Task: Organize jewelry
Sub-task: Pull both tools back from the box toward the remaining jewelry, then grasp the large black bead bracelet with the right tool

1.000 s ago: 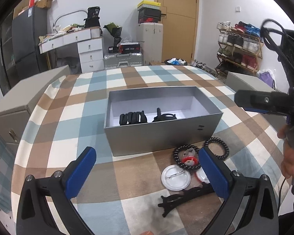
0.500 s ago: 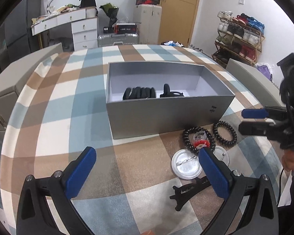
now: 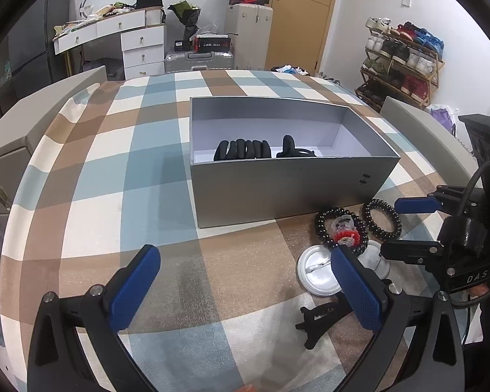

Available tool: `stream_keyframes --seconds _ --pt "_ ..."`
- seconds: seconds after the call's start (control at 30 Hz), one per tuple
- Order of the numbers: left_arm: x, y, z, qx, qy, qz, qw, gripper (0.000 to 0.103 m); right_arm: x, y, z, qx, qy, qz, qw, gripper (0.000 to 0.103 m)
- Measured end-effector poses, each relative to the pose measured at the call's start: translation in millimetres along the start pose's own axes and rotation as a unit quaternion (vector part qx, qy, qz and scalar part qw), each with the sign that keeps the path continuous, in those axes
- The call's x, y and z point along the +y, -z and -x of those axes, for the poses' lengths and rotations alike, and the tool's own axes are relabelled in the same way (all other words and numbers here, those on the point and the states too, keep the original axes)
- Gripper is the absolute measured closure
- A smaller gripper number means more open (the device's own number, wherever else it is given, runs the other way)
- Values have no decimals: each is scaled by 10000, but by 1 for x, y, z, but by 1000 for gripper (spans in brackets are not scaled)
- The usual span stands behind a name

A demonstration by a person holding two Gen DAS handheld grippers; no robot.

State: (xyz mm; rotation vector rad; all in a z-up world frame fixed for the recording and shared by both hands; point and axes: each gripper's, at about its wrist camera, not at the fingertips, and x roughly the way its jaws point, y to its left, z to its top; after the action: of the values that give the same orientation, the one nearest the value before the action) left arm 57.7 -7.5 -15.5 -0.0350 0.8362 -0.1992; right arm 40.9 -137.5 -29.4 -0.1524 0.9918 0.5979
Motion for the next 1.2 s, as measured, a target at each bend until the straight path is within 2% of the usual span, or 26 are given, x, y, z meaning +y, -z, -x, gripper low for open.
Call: stream_keyframes --seconds 0.2,0.37,0.47,0.83,0.93,1.0,1.2 --pt "-2 0 -1 29 10 -64 10000 1 3 -3 -3 -73 252 95 9996 37" --pt "-2 0 -3 75 30 -70 9999 1 3 -4 -3 -88 258 124 9996 39" --pt "-4 1 -3 73 14 -125 9999 1 -1 -5 -1 -61 272 73 9996 48" --pt "-5 1 -4 92 13 -150 9998 1 5 -3 -3 -55 526 218 9984 45" --pt "-6 2 -4 101 4 -167 9998 1 6 -2 -2 -96 488 291 9983 56" --pt "-6 2 -3 101 11 -170 9998 1 5 -2 0 -96 447 303 9985 68" --pt "-6 2 -3 108 46 -173 9998 1 0 -6 18 -363 58 221 9991 72"
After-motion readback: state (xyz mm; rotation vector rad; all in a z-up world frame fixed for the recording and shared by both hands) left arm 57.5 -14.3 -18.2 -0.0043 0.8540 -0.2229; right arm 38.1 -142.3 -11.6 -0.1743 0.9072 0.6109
